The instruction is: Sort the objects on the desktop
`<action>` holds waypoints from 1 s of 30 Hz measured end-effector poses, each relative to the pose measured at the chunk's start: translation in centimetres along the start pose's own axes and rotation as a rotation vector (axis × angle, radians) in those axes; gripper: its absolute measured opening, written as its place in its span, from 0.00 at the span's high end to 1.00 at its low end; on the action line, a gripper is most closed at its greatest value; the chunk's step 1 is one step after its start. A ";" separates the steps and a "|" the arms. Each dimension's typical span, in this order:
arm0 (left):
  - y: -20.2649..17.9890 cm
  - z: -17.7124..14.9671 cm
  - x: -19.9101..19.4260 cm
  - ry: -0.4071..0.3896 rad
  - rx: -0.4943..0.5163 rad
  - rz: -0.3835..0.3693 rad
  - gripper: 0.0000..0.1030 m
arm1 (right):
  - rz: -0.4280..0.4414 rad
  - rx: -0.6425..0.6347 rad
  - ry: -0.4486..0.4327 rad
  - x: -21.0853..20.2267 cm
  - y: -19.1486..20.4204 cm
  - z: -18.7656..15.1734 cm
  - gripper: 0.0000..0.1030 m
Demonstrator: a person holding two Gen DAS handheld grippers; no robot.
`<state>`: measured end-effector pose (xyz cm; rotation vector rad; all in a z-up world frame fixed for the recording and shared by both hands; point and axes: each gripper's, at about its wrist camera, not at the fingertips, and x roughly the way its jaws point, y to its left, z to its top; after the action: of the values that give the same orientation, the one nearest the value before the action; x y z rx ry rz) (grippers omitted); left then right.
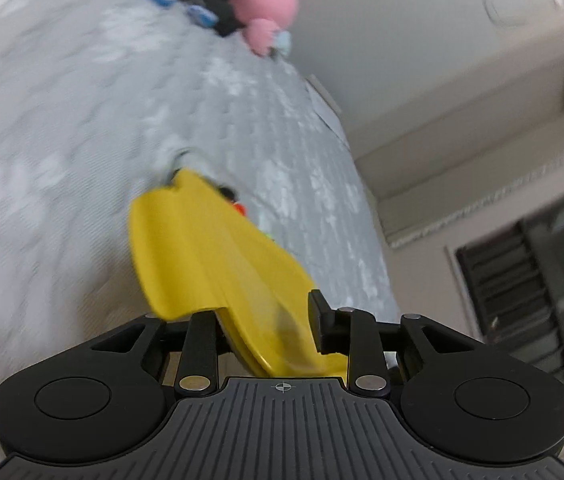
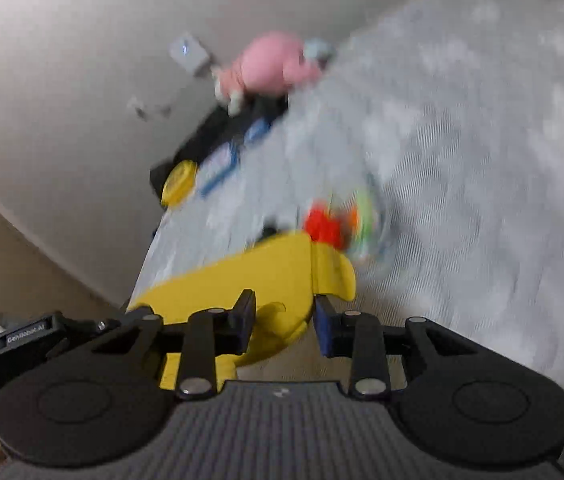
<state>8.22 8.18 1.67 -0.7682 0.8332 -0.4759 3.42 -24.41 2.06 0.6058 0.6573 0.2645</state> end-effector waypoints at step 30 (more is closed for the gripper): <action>7.9 6.8 10.3 0.116 -0.262 -0.276 0.05 | -0.151 -0.188 -0.090 10.1 -4.0 2.7 0.54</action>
<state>20.49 9.43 -6.34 -1.1138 0.9123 -0.6702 13.03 -24.61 -3.61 0.3838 0.5802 0.1550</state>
